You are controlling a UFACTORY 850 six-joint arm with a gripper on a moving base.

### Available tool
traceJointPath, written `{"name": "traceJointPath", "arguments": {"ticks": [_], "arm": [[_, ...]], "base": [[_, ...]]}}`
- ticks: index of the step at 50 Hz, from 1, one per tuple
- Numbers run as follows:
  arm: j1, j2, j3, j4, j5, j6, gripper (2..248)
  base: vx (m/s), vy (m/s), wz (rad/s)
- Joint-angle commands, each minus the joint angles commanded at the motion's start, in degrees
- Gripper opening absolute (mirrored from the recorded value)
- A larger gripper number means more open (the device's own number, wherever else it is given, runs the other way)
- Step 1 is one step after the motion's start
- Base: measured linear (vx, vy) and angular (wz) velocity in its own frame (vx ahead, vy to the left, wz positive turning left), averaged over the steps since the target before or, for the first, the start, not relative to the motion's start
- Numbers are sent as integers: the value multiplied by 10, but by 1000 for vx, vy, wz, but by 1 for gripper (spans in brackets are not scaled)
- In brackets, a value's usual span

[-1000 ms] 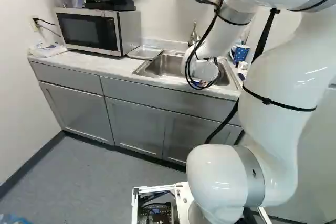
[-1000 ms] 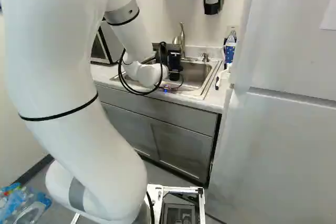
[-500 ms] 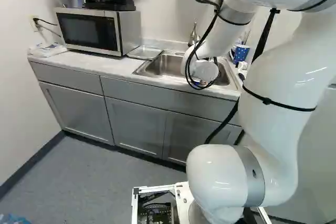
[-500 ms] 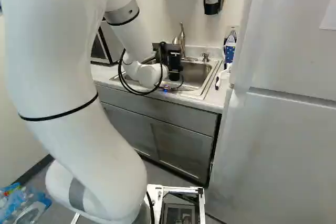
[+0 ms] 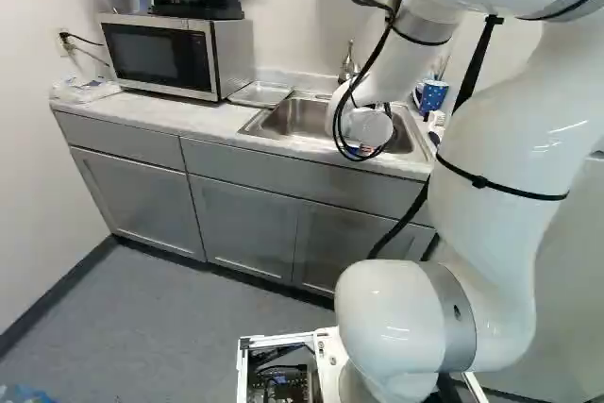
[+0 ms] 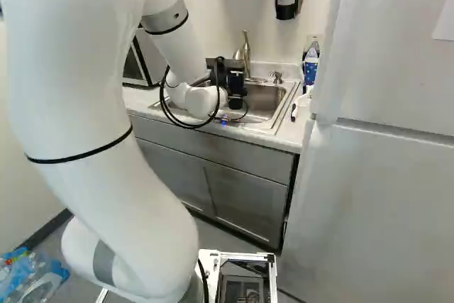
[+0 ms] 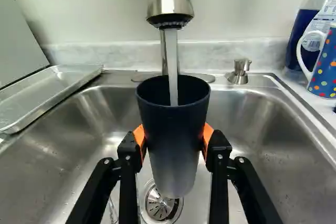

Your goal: Rinse the cup and place it in the tray

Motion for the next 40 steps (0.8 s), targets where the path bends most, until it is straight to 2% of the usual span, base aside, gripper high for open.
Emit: {"name": "traceJointPath", "arguments": {"ticks": [40], "arm": [[0, 0, 0, 0, 0, 0, 123]], "base": [[0, 0, 0]]}}
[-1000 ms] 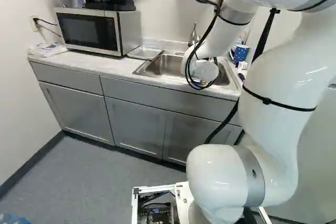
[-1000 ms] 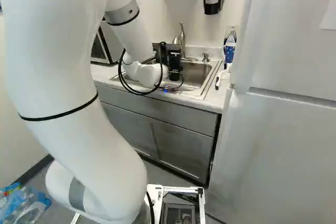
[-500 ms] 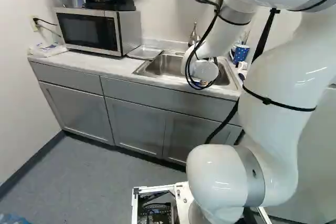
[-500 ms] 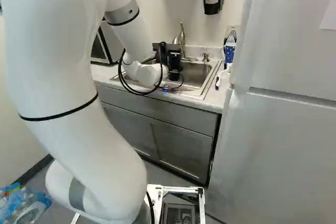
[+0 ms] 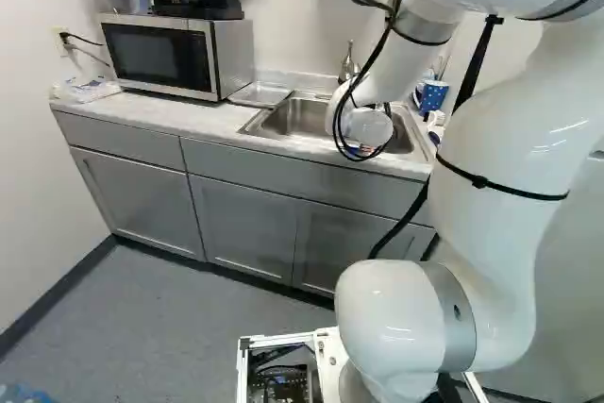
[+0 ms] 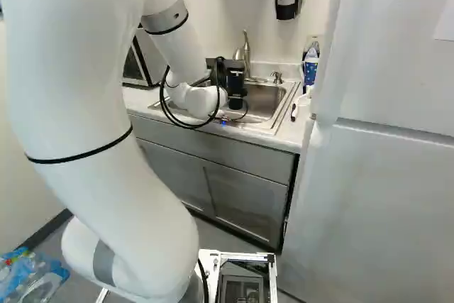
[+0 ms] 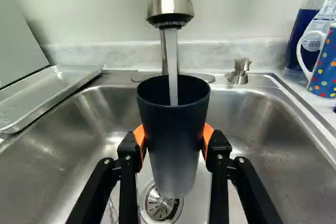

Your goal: Rinse the cup and place it in the tray

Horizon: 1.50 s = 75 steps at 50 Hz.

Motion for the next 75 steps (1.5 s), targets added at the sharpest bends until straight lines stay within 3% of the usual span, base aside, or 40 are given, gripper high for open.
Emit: {"name": "traceJointPath", "arguments": {"ticks": [75], "arm": [[0, 0, 0, 0, 0, 0, 123]], "base": [[0, 0, 0]]}}
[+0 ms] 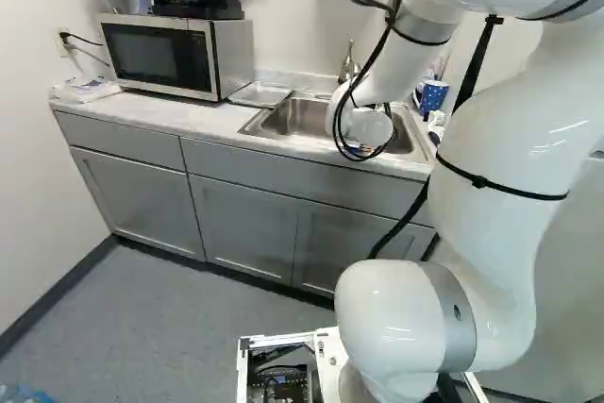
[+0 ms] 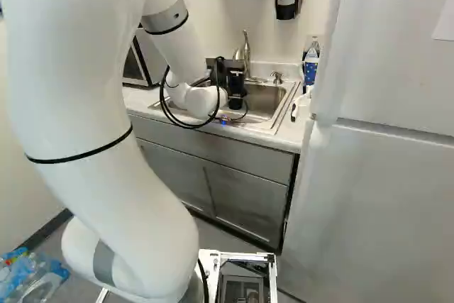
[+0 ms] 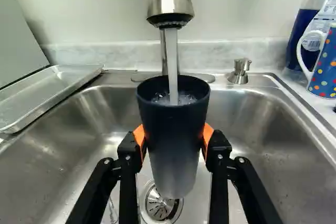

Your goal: Rinse the cup and place it in the tray

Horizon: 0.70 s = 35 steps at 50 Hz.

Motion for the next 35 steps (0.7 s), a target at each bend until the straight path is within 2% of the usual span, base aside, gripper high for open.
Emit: {"name": "traceJointPath", "arguments": {"ticks": [14, 35], "arm": [[6, 2, 2, 0, 0, 0, 123], [41, 9, 10, 0, 0, 0, 123]], "base": [[0, 0, 0], [0, 0, 0]]}}
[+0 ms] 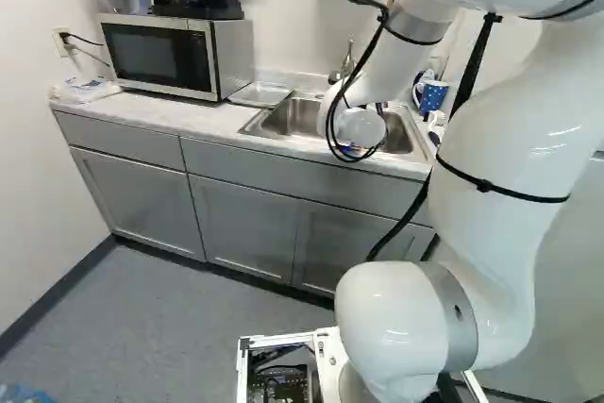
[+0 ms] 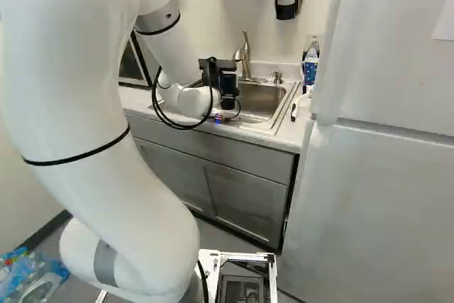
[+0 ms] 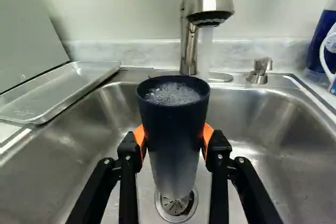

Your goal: Rinse the cup and place it in the tray

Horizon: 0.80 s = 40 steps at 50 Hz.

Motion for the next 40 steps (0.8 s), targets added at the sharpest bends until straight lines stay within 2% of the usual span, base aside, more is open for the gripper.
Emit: {"name": "traceJointPath", "arguments": {"ticks": [40], "arm": [[69, 18, -21, 0, 0, 0, 123]], "base": [[0, 0, 0]]}}
